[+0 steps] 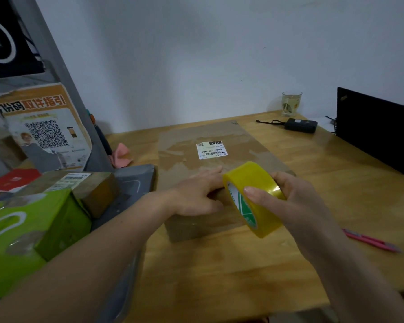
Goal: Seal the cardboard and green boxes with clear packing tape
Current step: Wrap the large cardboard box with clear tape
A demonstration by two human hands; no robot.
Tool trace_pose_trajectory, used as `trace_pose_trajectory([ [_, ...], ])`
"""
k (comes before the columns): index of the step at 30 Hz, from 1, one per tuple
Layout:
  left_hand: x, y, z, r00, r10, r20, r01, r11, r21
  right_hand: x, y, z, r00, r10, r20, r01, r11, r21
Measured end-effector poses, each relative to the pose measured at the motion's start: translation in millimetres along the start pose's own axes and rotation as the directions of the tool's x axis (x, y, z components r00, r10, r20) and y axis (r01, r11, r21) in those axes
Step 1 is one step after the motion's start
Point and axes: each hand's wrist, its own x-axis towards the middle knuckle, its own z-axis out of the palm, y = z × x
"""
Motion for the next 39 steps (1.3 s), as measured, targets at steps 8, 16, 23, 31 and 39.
trace_pose_trajectory([
  [8, 14, 7, 13, 0.993, -0.120, -0.024, 0.121, 0.942, 0.314, -16, 16, -4, 1.000, -0.017, 0.018, 0.018, 0.999, -0.039],
  [16, 8, 15, 11, 0.995, -0.100, 0.013, 0.090, 0.939, 0.331, -28, 65, -3, 0.967, 0.220, 0.132, -0.223, 0.975, 0.003],
  [23, -21, 22, 37, 0.977, 0.059, -0.207, 0.041, 0.892, 0.451, -24, 72, -5, 0.943, 0.264, 0.205, -0.297, 0.943, 0.153],
  [31, -54, 8, 45, 0.574, -0.421, -0.703, 0.303, 0.906, -0.296, -26, 89, -8, 0.949, 0.305, -0.080, -0.287, 0.940, 0.182],
  [39, -67, -20, 86, 0.604, -0.745, -0.283, 0.131, 0.443, -0.887, 30, 101, -23, 0.919, 0.244, -0.309, -0.239, 0.970, 0.055],
])
